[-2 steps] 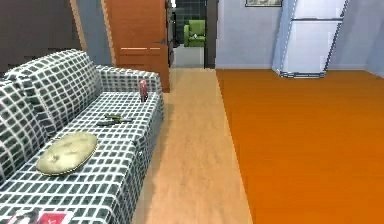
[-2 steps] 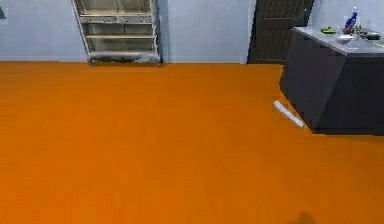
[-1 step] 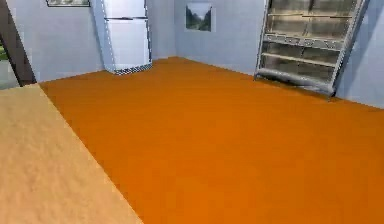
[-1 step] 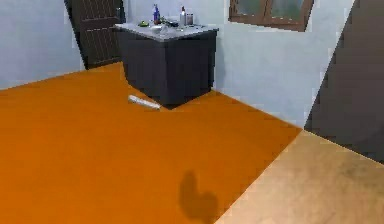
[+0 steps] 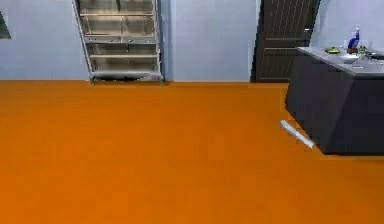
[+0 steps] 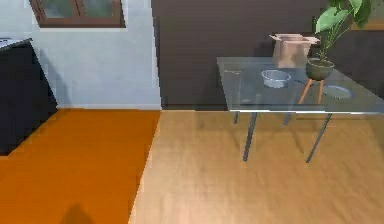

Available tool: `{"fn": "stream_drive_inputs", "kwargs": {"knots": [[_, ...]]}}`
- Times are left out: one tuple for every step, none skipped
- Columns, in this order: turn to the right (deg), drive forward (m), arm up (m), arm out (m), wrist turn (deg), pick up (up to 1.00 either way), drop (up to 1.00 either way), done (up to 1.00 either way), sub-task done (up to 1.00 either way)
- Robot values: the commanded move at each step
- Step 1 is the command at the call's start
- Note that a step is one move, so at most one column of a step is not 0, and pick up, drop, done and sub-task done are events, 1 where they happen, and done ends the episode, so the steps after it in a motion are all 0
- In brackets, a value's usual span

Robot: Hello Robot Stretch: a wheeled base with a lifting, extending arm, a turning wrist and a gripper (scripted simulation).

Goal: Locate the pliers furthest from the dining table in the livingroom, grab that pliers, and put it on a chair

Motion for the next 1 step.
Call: {"fn": "stream_drive_inputs", "kwargs": {"knots": [[45.0,0.00,0.00,0.00,0.0,0.00,0.00,0.00,0.00]]}}
